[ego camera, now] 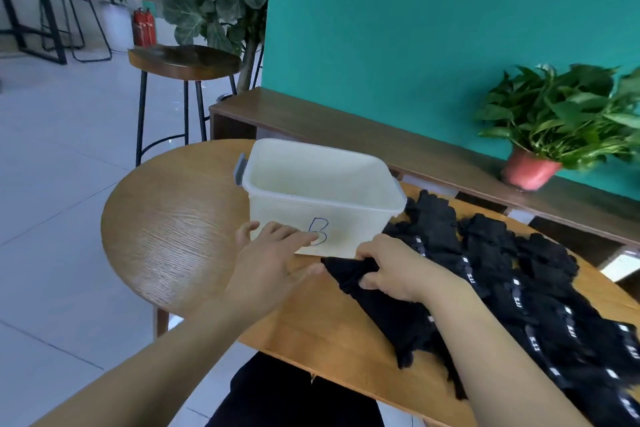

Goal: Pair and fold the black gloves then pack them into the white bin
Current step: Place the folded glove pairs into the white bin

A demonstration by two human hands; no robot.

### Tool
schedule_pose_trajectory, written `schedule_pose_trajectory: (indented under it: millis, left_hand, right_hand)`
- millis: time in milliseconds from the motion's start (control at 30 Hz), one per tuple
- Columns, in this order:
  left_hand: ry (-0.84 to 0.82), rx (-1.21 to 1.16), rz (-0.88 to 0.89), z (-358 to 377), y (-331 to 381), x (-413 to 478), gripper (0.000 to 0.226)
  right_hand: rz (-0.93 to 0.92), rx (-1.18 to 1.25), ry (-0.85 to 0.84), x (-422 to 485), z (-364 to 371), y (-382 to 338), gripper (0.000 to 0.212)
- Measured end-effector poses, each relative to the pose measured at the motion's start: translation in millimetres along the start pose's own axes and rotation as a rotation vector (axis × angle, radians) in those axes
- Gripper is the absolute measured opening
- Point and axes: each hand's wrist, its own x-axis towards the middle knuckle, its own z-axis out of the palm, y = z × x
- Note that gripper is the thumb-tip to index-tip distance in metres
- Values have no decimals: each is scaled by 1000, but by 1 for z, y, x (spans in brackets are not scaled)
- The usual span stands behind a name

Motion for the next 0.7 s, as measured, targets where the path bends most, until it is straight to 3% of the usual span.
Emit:
schedule_pose_trajectory:
  millis: [200,433,700]
  left_hand:
    - [73,-24,-35,-31,-2,54,67]
    - [-197,139,-157,-40,-32,110,116]
    - [-354,197,-286,-24,-61,130,149]
  right_hand:
    - [-2,-38,124,-16,-71,1,7]
    - [-10,-151,191,25,-125,-10,15]
    - [-63,-220,189,112,-144,-5,7]
